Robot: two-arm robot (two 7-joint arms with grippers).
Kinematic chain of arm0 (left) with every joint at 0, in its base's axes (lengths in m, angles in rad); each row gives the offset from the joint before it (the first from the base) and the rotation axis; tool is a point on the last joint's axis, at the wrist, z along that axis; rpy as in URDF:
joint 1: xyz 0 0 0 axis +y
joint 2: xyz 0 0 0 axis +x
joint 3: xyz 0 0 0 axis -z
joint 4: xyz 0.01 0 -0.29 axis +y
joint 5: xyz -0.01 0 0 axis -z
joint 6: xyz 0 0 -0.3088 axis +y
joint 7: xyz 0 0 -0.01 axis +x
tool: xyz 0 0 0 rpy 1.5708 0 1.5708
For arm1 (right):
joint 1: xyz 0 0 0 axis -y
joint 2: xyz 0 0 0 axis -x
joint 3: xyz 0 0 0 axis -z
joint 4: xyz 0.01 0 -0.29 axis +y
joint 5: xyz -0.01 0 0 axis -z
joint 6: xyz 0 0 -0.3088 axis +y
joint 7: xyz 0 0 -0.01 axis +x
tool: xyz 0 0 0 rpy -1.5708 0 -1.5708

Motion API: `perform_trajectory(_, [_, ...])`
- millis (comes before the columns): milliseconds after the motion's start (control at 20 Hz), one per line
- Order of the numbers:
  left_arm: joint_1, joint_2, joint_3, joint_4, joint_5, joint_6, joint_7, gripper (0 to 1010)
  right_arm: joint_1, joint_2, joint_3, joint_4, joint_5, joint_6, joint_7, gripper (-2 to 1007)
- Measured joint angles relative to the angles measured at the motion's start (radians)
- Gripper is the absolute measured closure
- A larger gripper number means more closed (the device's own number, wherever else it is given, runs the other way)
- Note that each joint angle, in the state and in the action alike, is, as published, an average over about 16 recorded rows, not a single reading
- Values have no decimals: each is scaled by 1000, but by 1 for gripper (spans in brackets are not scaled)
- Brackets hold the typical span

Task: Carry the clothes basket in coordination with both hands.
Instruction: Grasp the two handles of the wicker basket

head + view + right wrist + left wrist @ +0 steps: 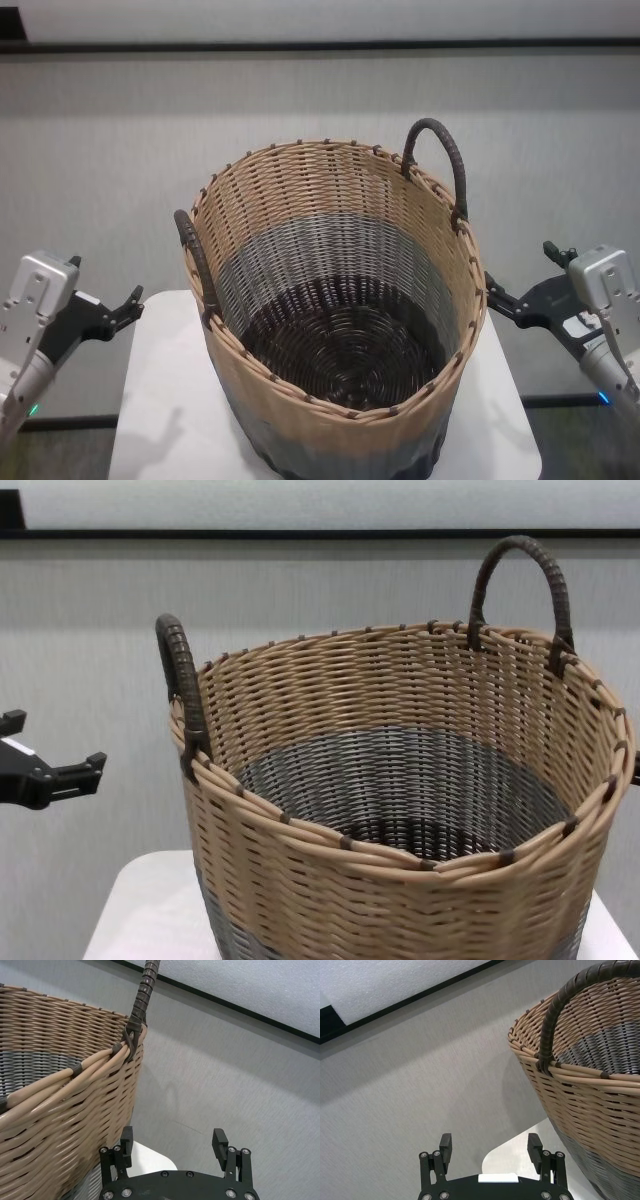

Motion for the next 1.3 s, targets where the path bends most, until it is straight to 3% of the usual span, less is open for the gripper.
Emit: perform_trajectory(1300, [0, 0, 0, 0, 0, 0, 0, 7, 0, 0, 0, 0, 0, 0, 0, 0])
